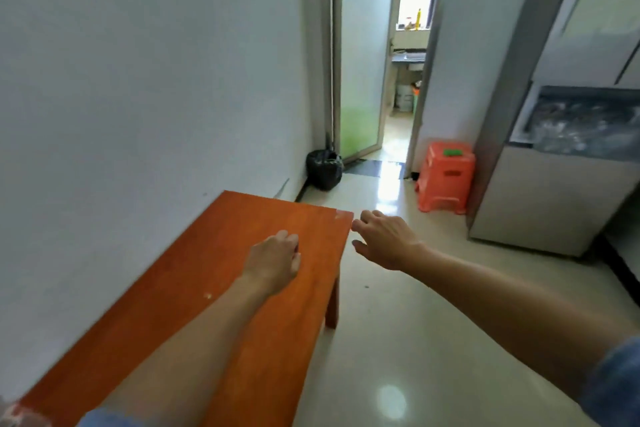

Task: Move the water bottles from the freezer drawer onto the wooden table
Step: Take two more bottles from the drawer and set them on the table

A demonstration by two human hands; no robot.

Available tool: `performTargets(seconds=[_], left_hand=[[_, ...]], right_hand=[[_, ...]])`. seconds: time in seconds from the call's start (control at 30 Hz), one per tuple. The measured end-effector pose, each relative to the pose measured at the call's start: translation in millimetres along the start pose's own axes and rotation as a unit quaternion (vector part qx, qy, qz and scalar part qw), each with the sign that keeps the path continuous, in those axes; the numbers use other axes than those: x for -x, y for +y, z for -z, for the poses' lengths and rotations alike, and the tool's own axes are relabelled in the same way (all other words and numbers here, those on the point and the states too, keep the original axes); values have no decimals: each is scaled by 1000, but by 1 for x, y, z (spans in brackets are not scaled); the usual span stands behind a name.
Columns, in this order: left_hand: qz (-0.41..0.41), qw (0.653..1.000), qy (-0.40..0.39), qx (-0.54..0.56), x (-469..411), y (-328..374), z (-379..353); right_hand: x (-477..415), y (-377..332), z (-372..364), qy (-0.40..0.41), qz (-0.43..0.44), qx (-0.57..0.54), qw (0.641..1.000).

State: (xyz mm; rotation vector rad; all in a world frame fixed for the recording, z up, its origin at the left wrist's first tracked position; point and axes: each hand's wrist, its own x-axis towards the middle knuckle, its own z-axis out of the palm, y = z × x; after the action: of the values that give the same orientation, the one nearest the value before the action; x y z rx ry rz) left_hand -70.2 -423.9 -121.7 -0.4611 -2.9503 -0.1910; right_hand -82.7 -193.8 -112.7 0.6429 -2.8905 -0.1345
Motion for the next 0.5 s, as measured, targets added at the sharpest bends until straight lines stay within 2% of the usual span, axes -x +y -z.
performTargets(seconds=[0.27, 0.4, 0.5], left_hand=[[-117, 991, -10, 68, -120, 234, -63], [-170, 983, -43, 54, -164, 323, -85], [-209, 976, -39, 44, -205, 377, -94]], right_hand=[[122, 233, -15, -33, -151, 22, 988], [174, 315, -24, -39, -212, 12, 976], [197, 370, -33, -34, -255, 12, 966]])
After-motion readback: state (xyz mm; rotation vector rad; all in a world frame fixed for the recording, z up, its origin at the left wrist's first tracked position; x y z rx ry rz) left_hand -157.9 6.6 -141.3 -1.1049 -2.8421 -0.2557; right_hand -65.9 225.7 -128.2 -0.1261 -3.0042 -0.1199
